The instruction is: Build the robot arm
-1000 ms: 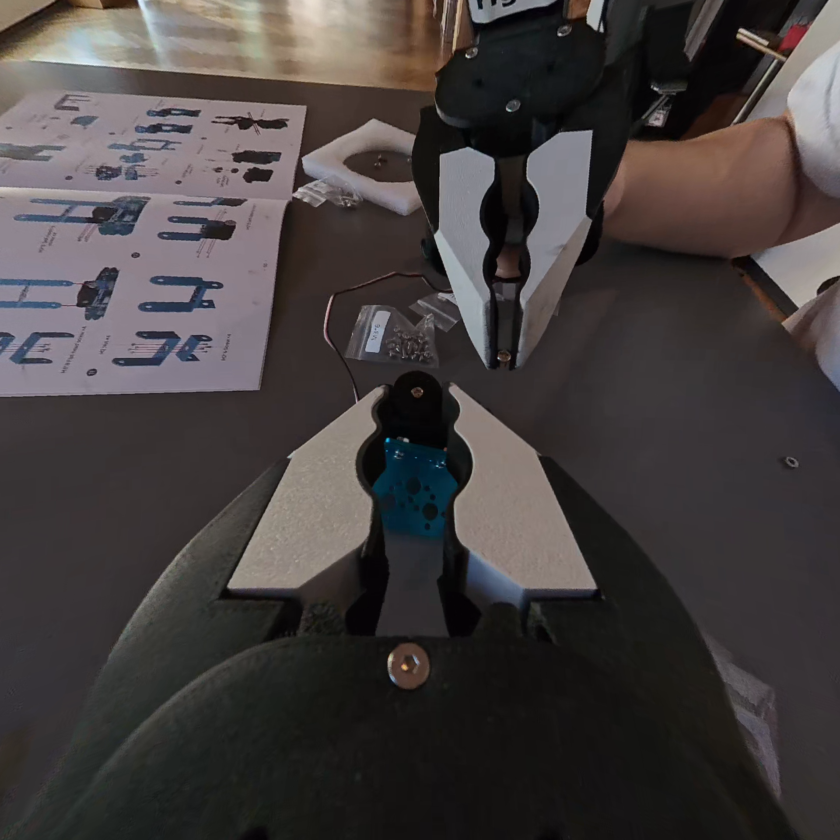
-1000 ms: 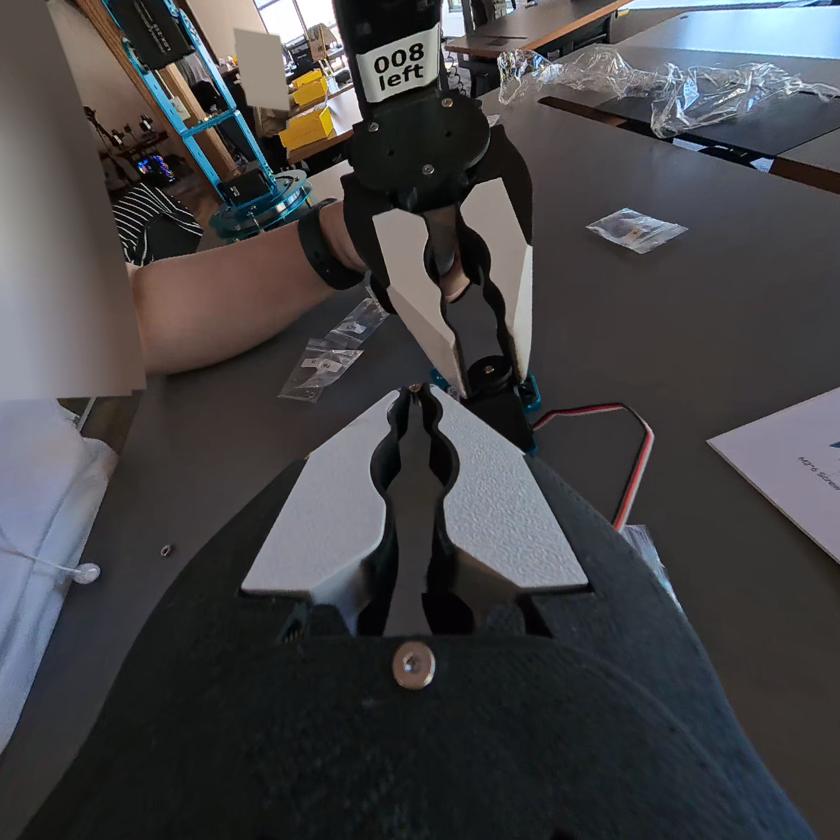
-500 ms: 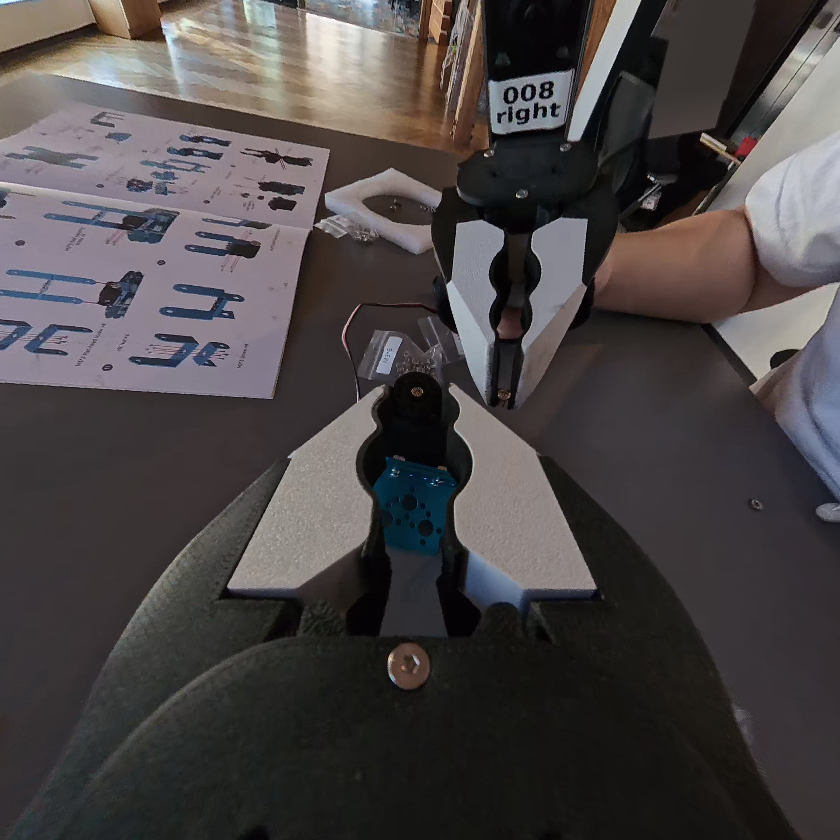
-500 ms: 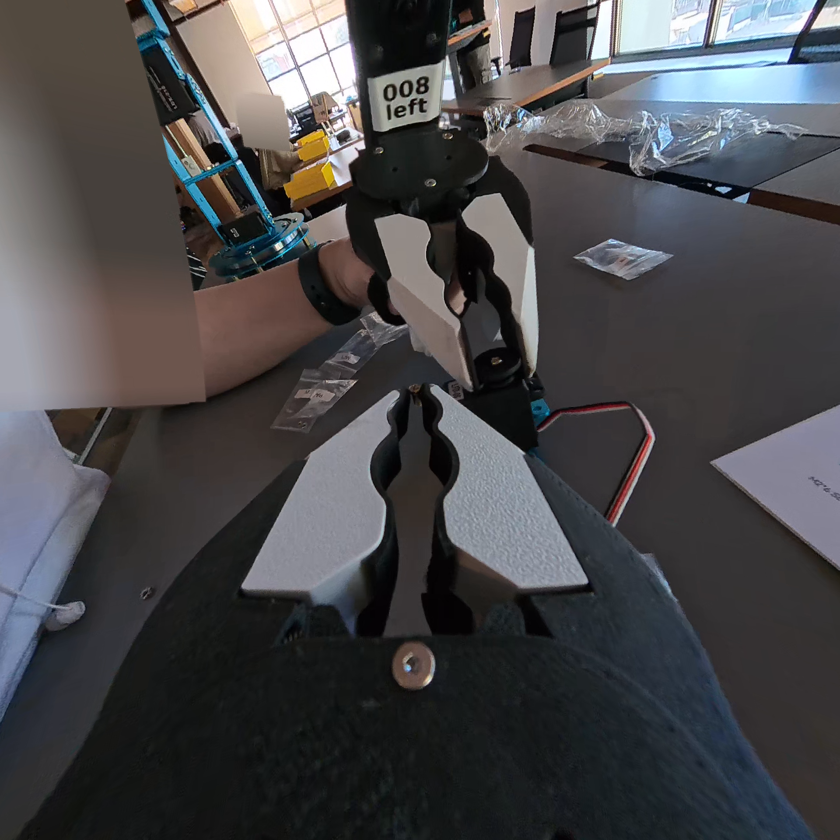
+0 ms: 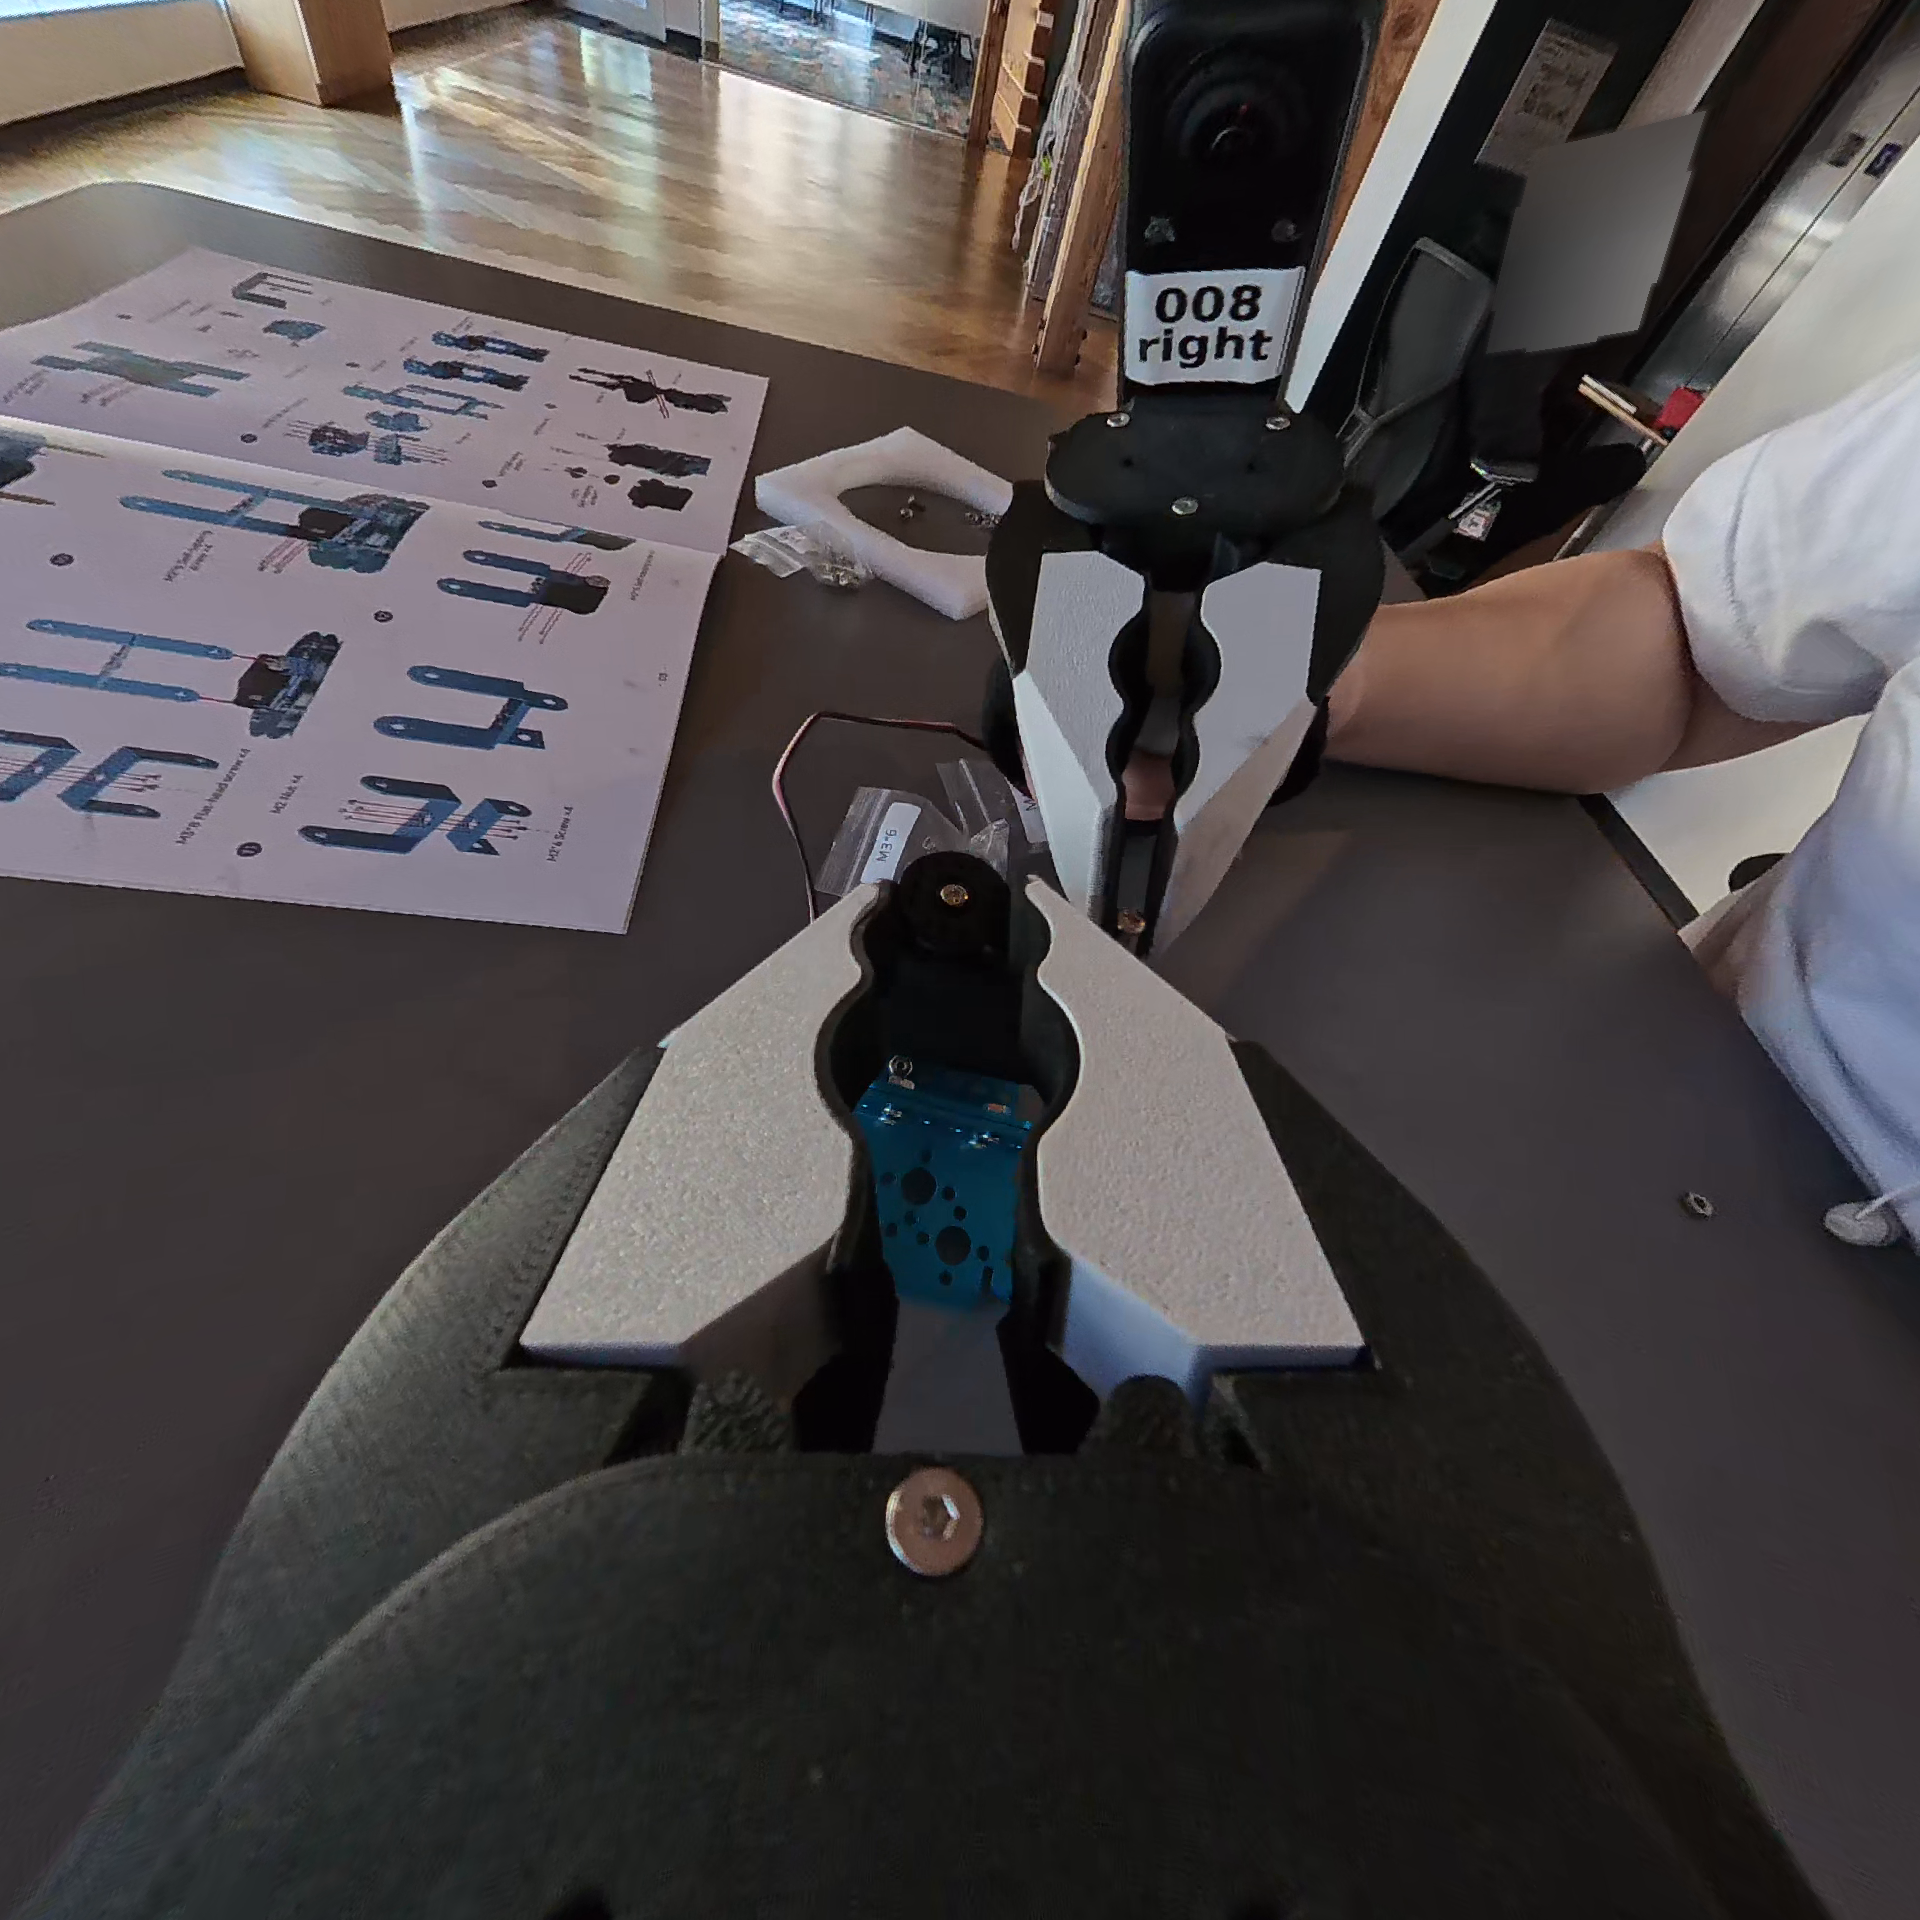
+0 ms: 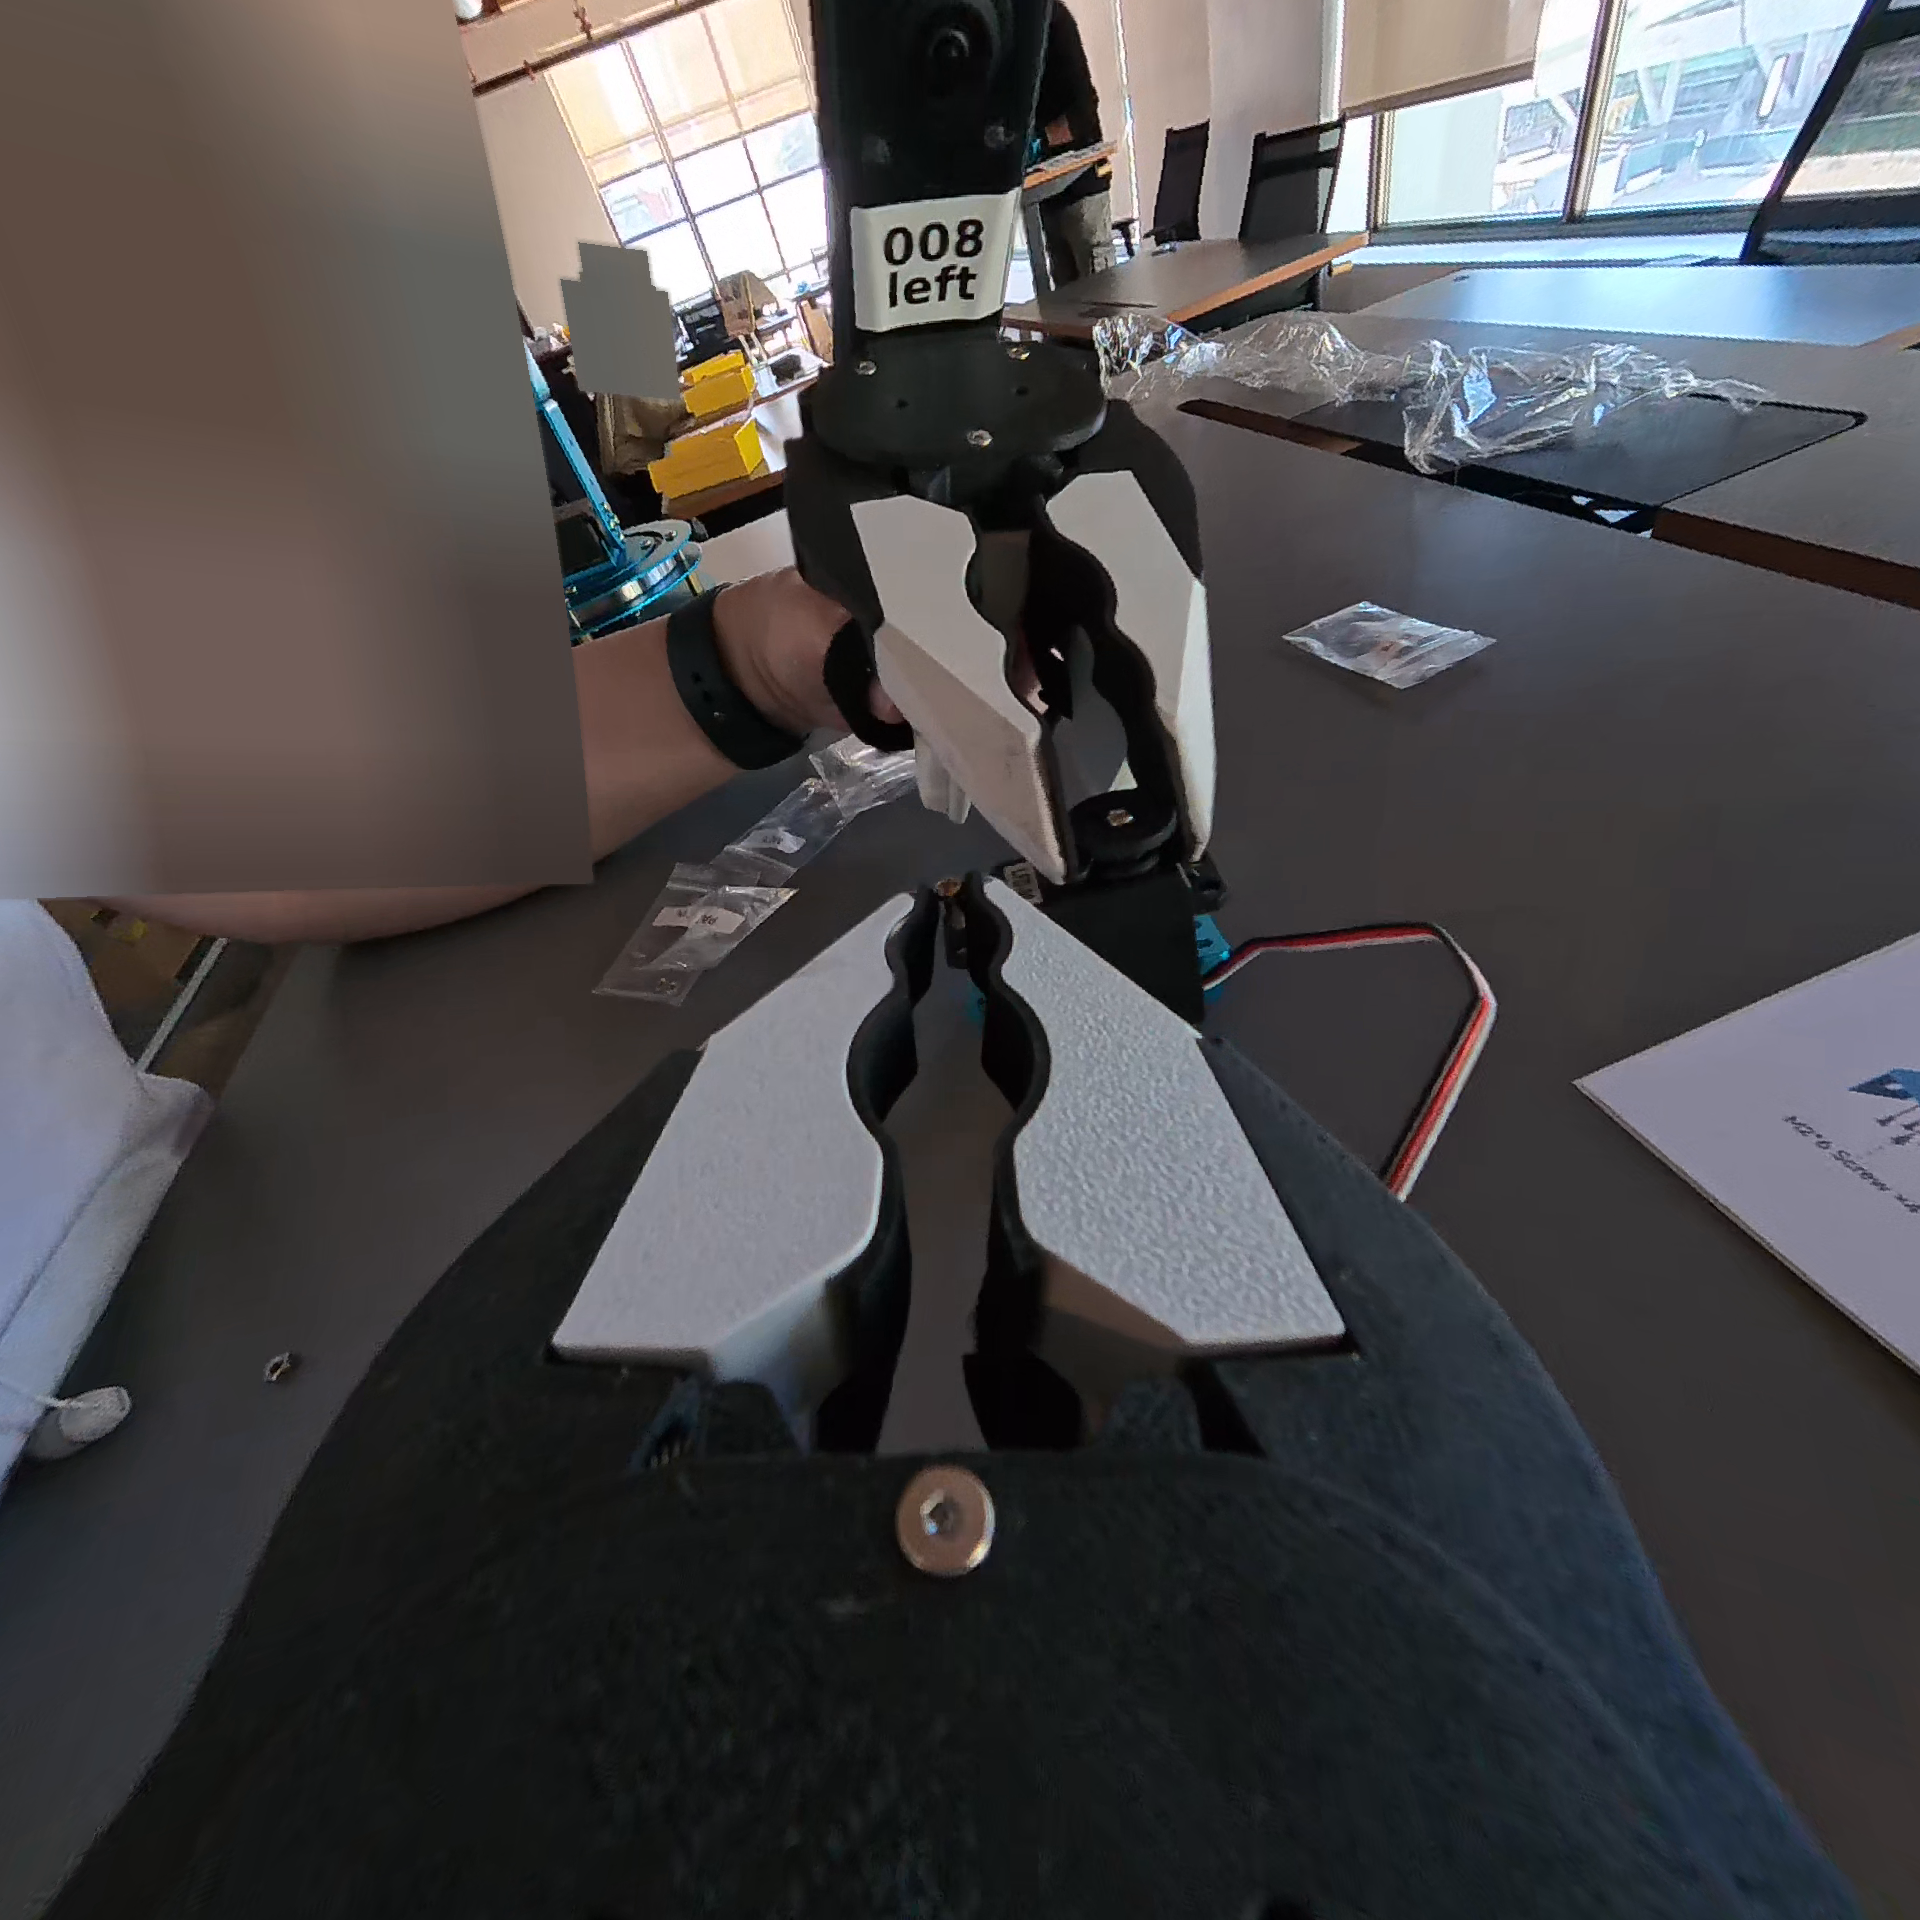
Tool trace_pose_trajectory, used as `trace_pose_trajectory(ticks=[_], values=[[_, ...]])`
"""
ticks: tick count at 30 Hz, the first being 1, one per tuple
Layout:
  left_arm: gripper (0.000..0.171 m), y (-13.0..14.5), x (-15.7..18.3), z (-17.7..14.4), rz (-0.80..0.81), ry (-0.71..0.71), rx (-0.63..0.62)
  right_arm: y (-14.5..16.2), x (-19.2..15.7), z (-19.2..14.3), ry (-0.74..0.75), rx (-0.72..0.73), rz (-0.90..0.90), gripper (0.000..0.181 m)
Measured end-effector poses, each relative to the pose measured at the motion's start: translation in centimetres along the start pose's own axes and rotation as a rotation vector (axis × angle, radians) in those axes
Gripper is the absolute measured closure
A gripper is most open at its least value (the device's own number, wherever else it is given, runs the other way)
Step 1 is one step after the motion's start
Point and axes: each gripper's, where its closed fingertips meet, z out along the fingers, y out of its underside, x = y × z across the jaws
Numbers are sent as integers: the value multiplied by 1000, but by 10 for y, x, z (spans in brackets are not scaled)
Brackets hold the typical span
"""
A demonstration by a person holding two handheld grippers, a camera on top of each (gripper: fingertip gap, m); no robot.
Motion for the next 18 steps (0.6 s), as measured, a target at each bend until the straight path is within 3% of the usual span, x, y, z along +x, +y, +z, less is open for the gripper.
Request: trace_pose_trajectory(ticks=[18], values=[[151,6,-1,4,-40,26,3,11,0,2,83,-78,-259,176]])
